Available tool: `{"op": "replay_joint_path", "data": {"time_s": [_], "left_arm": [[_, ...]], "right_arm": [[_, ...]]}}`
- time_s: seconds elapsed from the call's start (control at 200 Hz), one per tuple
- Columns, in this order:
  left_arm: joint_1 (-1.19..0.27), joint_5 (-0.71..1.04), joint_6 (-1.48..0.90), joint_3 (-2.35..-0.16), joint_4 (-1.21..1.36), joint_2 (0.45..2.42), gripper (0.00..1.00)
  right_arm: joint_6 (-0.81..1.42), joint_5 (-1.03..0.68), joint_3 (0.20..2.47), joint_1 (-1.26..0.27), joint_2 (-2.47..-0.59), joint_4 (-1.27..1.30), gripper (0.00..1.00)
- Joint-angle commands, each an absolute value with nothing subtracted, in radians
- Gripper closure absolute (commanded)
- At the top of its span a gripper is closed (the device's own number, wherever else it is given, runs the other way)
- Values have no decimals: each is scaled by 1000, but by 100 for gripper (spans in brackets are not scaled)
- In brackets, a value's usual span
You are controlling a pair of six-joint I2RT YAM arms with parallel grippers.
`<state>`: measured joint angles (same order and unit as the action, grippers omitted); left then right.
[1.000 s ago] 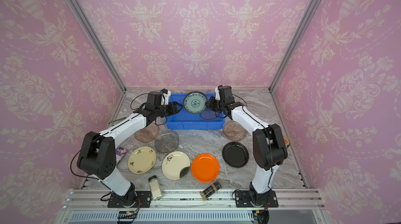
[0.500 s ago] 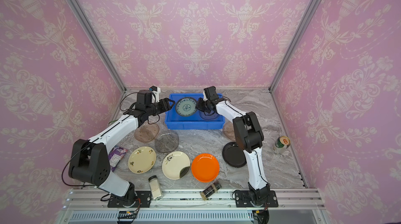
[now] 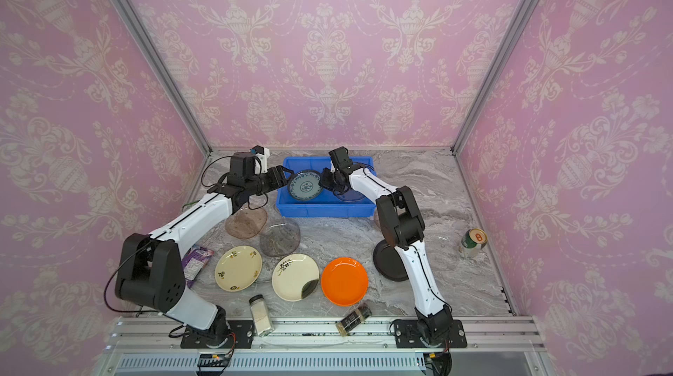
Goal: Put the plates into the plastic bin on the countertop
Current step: 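Lower the patterned plate into the bin with left gripper while right gripper withdraws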
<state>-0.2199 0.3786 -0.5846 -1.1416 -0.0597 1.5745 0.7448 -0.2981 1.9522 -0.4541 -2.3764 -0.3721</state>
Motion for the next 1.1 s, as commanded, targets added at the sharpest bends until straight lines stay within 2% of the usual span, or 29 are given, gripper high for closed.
{"op": "replay_joint_path", "data": {"time_s": [0.0, 0.075, 0.18, 0.315, 0.515, 0.726, 0.901, 1.096], "left_arm": [[-218, 357, -557, -1127, -60, 1562, 31], [-218, 357, -557, -1128, -60, 1563, 30], [-219, 360, -558, -1130, -63, 1569, 26], [-221, 366, -559, -1131, -63, 1574, 21], [-246, 370, -538, -1147, -77, 1568, 17], [-319, 360, -488, -1187, -130, 1571, 18], [-457, 358, -450, -1215, -163, 1588, 20], [-614, 410, -445, -1235, -181, 1659, 23]], "right_arm": [[749, -286, 2002, -457, -2402, -417, 100], [748, -286, 2015, -457, -2410, -428, 96], [739, -279, 2014, -457, -2403, -432, 77], [727, -260, 1995, -458, -2371, -439, 62], [707, -240, 1920, -447, -2242, -410, 61], [663, -211, 1818, -411, -2013, -404, 62], [610, -122, 1600, -364, -1731, -372, 62], [604, -100, 1314, -268, -1443, -351, 63]]}}
